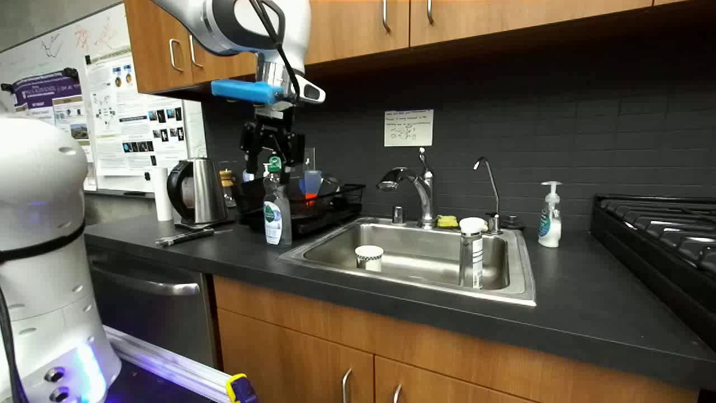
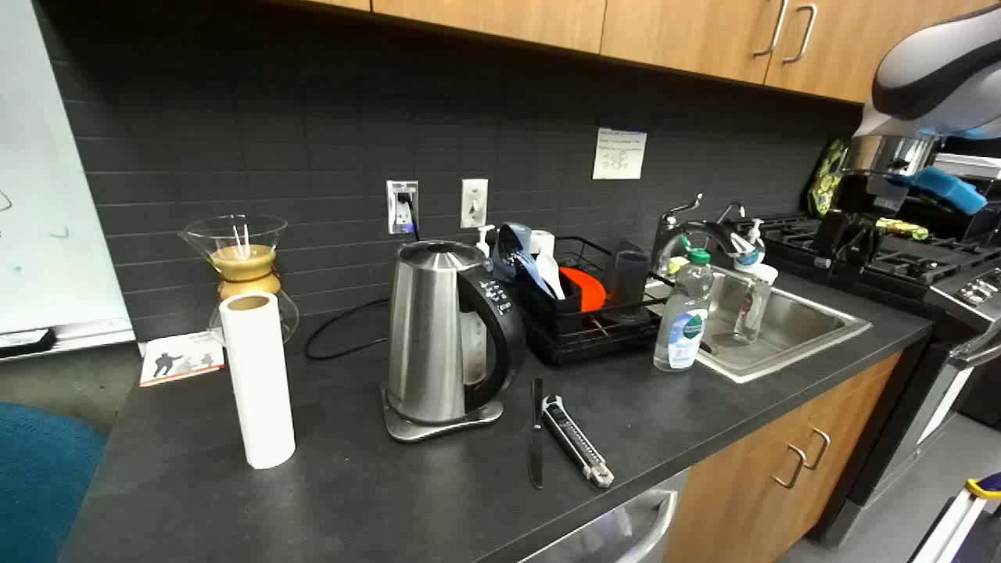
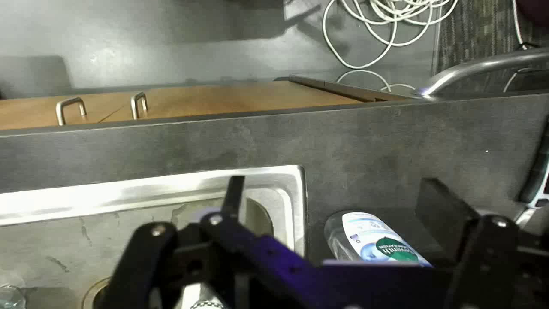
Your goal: Put the knife on the dish rack
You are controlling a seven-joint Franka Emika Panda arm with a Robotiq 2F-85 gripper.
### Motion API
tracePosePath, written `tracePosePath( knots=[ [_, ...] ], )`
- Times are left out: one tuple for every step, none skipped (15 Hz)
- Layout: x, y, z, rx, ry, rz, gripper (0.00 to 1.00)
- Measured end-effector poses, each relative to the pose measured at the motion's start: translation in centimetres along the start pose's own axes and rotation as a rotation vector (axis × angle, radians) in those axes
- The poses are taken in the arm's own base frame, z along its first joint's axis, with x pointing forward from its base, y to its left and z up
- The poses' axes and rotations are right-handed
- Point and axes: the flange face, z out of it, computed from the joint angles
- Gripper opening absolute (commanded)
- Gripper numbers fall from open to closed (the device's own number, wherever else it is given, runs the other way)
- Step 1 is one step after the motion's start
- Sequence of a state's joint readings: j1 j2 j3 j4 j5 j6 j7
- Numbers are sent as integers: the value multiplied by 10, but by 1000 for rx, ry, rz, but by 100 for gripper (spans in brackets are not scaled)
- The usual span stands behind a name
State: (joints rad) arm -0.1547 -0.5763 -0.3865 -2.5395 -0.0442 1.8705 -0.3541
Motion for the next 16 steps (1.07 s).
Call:
tracePosePath(
  knots=[
    [0, 0, 0, 0, 0, 0, 100],
    [0, 0, 0, 0, 0, 0, 100],
    [0, 0, 0, 0, 0, 0, 100],
    [0, 0, 0, 0, 0, 0, 100],
    [0, 0, 0, 1, 1, 0, 100],
    [0, -1, 0, 1, 1, 0, 100],
    [0, -2, 0, 2, 1, -1, 100],
    [1, -3, 0, 2, 0, -1, 100],
    [1, -5, 1, 0, -1, 0, 100],
    [2, -8, 2, -3, -3, 3, 100],
    [2, -11, 3, -7, -6, 6, 100],
    [3, -14, 4, -12, -10, 9, 100],
    [3, -18, 5, -17, -13, 14, 100],
    [4, -22, 6, -22, -16, 18, 100],
    [5, -26, 7, -27, -18, 23, 100],
    [5, -29, 7, -33, -21, 27, 100]
  ],
)
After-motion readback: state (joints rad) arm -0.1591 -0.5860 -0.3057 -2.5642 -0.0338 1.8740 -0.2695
